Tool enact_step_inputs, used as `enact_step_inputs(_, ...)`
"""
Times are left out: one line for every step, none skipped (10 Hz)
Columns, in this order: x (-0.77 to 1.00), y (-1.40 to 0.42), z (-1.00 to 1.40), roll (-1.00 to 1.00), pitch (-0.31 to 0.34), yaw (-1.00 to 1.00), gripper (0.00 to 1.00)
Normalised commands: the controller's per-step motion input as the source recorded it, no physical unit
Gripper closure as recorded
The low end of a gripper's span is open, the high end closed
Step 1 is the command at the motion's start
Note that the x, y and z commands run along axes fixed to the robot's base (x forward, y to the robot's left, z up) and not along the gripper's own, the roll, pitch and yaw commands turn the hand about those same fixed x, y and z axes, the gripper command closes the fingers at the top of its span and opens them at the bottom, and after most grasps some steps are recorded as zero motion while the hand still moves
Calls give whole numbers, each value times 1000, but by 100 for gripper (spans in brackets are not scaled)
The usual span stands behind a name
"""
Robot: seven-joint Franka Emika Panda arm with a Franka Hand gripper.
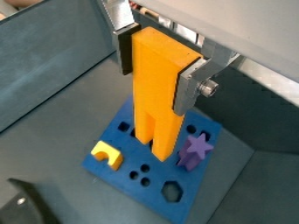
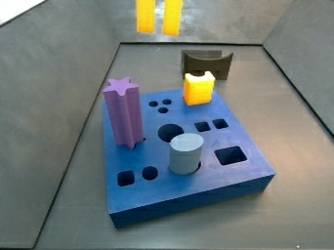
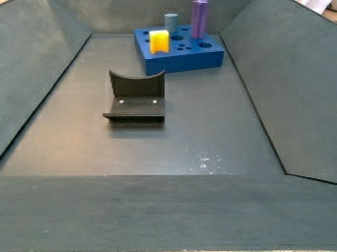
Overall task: Pick up the double-square object. Move up. Place the double-square object on the fixture. Regrasp the double-square object. Move to above the board. Insert the double-square object.
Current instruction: Move to above the board, then insert the double-square object.
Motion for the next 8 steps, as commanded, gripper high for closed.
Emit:
enact_step_inputs(-66,21,3,-253,-83,-22,100)
enact_step_inputs(-40,57,0,-36,-21,0,100)
enact_step_inputs(-34,-23,-123,0,-111,37,100)
enact_step_inputs(806,-29,-269,-37,40,491,100)
enact_step_inputs(697,-20,-463,-111,29,571,100)
enact_step_inputs(697,-17,-629,-171,29,557,100)
enact_step_inputs(723,-66,-706,-183,44,529,100)
enact_step_inputs(729,0,-706,-227,0,500,100)
